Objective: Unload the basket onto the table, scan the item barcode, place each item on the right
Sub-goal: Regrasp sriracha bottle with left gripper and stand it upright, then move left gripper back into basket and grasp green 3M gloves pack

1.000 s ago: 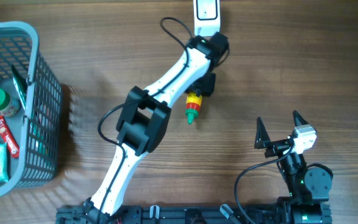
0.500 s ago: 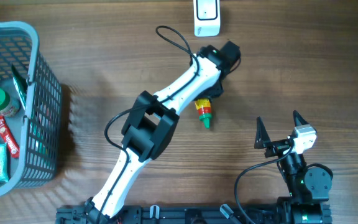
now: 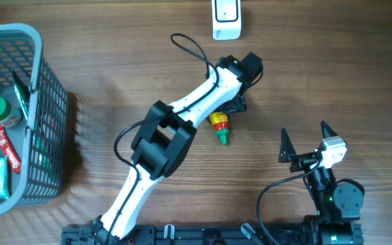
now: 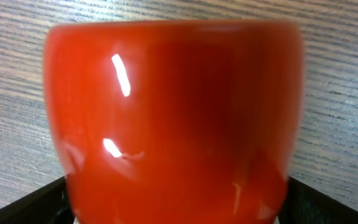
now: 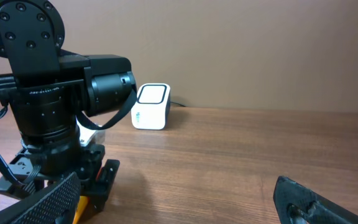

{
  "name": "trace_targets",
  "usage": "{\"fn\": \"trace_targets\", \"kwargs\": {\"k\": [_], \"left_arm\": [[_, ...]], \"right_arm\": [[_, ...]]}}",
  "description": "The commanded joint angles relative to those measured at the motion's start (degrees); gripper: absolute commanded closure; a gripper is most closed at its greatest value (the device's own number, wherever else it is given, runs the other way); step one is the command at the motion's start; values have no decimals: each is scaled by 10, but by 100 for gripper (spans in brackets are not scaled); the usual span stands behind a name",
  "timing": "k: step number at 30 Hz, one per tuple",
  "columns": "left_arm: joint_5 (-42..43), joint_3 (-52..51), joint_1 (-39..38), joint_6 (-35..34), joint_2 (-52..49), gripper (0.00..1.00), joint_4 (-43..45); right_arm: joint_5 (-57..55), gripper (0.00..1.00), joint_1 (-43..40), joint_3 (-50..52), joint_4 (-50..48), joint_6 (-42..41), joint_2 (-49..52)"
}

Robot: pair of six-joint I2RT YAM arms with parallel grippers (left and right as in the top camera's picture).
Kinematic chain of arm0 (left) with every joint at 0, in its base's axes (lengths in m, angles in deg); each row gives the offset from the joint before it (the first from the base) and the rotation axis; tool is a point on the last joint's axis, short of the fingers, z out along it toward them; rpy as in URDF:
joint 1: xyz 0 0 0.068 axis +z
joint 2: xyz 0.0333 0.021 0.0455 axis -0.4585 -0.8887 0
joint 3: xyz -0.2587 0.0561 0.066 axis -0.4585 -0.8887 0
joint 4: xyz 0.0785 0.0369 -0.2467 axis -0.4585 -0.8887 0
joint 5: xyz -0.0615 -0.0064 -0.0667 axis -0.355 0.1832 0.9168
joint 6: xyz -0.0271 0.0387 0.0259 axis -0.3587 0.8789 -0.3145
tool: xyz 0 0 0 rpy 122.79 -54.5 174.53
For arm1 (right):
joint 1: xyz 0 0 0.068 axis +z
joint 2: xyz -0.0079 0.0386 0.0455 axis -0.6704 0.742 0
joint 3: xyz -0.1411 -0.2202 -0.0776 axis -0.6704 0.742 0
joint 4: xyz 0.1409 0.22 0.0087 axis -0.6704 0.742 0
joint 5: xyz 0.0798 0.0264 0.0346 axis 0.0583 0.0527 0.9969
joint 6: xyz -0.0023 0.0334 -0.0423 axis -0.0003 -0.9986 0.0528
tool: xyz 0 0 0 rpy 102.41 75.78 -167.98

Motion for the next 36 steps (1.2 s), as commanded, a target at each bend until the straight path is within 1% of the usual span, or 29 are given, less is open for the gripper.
{"fn": "trace_targets", "kwargs": {"k": [1, 6, 15, 18, 21, 23, 25, 28, 31, 36], "left_arm": [[19, -26, -2, 25, -2, 0, -5], [19, -26, 18, 25, 69, 0, -12], [17, -26, 98, 28, 240, 0, -21], [18, -26, 125, 99, 303, 0, -17], [17, -26, 150, 198, 367, 0, -12], [14, -25, 171, 217, 408, 0, -9], [3, -25, 193, 218, 440, 0, -9], [-6, -25, 264, 218, 506, 0, -10], [-7, -25, 340, 218, 552, 0, -17], [-7, -26, 476, 218, 588, 0, -38]], "right_arm": [[-7, 0, 3, 1, -3, 7, -5], [-7, 0, 3, 1, -3, 7, -5], [-7, 0, 3, 1, -3, 7, -5], [-7, 0, 3, 1, -3, 7, -5], [-7, 0, 3, 1, -3, 7, -5], [-7, 0, 3, 1, -3, 7, -5], [-7, 0, 3, 1, -3, 7, -5], [-7, 0, 3, 1, -3, 7, -5], [-7, 0, 3, 1, -3, 7, -5], [-7, 0, 3, 1, -3, 7, -5]]}}
